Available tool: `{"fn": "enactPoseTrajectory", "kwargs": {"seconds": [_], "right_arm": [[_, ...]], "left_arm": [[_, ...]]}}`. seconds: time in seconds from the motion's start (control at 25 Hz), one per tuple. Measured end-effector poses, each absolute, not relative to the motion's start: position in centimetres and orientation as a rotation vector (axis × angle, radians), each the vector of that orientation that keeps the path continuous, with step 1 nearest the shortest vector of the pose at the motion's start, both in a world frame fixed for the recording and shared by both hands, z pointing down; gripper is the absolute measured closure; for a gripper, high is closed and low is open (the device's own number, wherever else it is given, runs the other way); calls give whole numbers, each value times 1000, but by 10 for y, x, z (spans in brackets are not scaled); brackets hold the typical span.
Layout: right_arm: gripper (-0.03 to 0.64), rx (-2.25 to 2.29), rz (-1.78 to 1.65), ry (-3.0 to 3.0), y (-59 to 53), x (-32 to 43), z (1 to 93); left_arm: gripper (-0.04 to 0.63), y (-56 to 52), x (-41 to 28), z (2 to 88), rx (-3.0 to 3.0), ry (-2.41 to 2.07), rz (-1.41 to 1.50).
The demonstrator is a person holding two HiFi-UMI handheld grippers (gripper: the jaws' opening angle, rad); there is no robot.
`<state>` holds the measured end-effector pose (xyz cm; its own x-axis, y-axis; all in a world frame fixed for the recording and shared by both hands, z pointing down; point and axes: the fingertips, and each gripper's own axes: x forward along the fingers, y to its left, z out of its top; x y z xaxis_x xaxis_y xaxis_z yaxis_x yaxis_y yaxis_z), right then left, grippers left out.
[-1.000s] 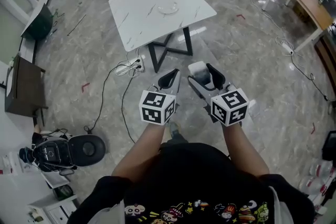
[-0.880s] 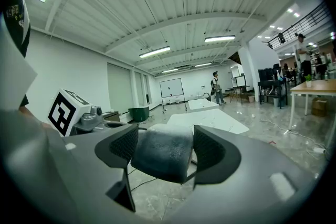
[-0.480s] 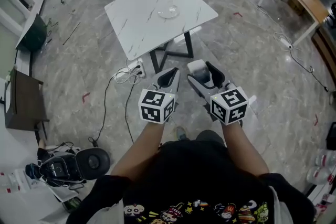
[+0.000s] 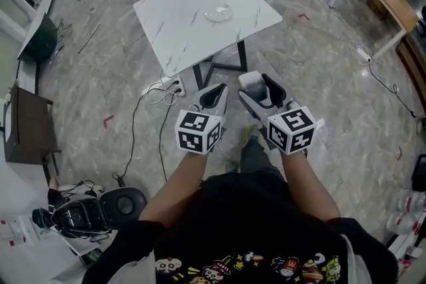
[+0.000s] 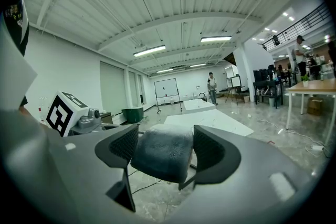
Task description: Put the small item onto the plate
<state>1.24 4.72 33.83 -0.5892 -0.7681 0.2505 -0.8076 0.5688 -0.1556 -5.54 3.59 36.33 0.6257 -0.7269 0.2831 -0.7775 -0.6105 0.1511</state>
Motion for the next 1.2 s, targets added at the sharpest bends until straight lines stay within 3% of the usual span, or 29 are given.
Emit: {"fn": "enactPoseTrajectory", "kwargs": {"seconds": [0.64, 1.2], "right_arm": [[264, 1277, 413, -2665, -16, 7, 352], [265, 1191, 493, -2679, -141, 32, 367]], "left_arm": [[595, -21, -52, 375, 2577, -1225, 327], [595, -142, -23, 389, 2501, -1253, 368]]}}
